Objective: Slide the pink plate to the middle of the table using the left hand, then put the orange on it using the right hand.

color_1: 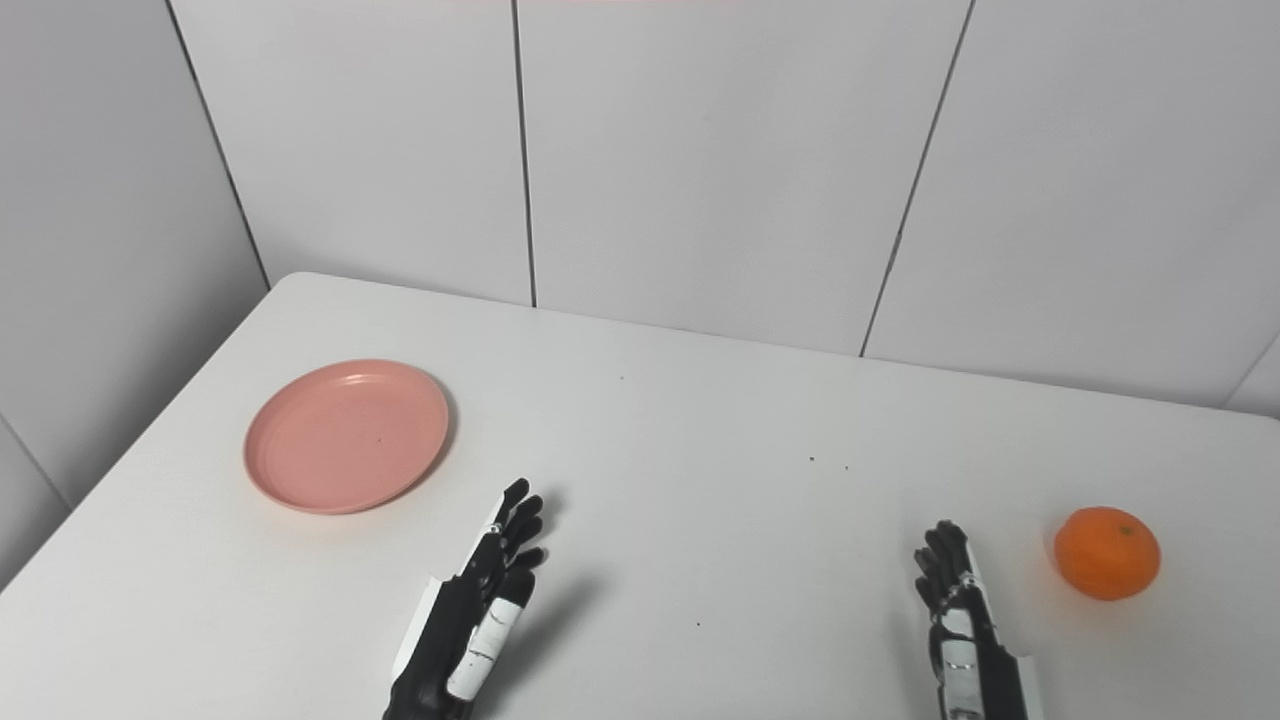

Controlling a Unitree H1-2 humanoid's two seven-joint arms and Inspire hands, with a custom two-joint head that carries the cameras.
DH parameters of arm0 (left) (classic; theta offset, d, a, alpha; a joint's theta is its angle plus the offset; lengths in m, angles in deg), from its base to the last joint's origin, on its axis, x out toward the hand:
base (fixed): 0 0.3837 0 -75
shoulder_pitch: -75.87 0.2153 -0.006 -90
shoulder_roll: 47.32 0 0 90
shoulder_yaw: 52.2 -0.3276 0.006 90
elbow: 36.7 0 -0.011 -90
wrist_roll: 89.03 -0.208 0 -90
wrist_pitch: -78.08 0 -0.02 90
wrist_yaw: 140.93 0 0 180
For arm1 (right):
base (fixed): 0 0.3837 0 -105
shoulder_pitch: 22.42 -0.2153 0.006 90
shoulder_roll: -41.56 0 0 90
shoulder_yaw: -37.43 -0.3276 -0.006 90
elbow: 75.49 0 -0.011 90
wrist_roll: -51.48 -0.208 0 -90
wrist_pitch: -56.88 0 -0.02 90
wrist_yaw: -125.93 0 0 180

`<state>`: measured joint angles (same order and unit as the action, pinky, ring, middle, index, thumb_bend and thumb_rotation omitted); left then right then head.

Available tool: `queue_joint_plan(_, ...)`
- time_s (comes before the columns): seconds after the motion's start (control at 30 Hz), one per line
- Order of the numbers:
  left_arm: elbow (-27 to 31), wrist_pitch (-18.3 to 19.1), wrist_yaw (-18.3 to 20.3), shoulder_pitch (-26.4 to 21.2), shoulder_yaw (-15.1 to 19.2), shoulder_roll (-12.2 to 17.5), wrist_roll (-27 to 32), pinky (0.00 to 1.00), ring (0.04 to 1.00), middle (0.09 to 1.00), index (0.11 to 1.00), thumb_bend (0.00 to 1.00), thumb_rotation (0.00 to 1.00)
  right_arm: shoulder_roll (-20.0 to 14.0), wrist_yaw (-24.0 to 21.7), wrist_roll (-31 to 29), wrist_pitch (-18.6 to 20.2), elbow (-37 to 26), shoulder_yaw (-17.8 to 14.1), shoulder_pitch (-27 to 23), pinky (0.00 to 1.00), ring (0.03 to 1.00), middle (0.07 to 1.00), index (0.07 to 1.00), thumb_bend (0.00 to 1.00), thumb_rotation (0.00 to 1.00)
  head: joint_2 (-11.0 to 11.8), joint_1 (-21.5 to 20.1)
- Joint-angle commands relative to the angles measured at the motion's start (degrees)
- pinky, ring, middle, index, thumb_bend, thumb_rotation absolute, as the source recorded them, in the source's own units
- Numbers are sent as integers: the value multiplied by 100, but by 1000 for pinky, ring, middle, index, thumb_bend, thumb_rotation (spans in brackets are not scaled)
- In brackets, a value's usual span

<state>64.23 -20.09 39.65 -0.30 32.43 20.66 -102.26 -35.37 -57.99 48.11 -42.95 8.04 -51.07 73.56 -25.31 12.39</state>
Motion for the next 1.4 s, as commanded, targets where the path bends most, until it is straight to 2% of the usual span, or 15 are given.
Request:
queue_joint_plan(0.0,-687,-165,-60,755,43,227,157,860,925,936,932,742,918,-27,-26,18,-152,714,-6,206,993,962,957,952,761,1000,101,-21)
queue_joint_plan(0.13,-795,-359,-71,701,72,263,161,828,902,916,904,727,893,6,-7,36,-139,748,7,173,1000,961,951,949,756,1000,120,-31)
queue_joint_plan(0.23,-590,-208,57,692,88,323,237,808,885,901,886,736,881,56,28,96,-135,762,40,151,1000,958,946,947,760,1000,147,-95)
queue_joint_plan(0.33,-334,7,176,634,124,349,373,806,877,892,884,794,896,84,15,91,-158,784,64,146,1000,957,945,945,777,1000,141,-122)
queue_joint_plan(0.47,-166,75,258,540,157,361,506,807,874,888,880,817,893,111,4,66,-157,779,65,149,1000,954,938,936,785,1000,126,-141)
queue_joint_plan(0.53,249,475,391,328,226,334,879,845,883,890,882,894,871,128,1,61,-176,767,74,153,992,947,937,935,792,1000,91,-182)
queue_joint_plan(0.6,635,819,499,75,285,338,1155,846,879,886,877,919,869,141,6,72,-191,761,82,154,986,944,935,934,795,1000,88,-184)
queue_joint_plan(0.73,1069,1251,642,-315,399,414,1410,813,863,873,846,989,865,159,6,86,-245,798,91,133,973,939,930,929,776,1000,84,-207)
queue_joint_plan(1.0,1679,1972,824,-988,698,605,1683,750,835,858,833,1000,901,196,27,101,-311,869,75,96,937,922,920,924,790,1000,104,-229)
queue_joint_plan(1.2,1985,2448,802,-1517,979,850,2217,863,891,896,879,1000,948,219,36,98,-311,917,72,72,918,920,913,920,810,1000,116,-237)
queue_joint_plan(1.37,1979,2723,648,-1980,1278,1185,2580,868,905,905,890,1000,952,249,47,111,-289,935,70,65,915,926,914,918,824,1000,127,-253)
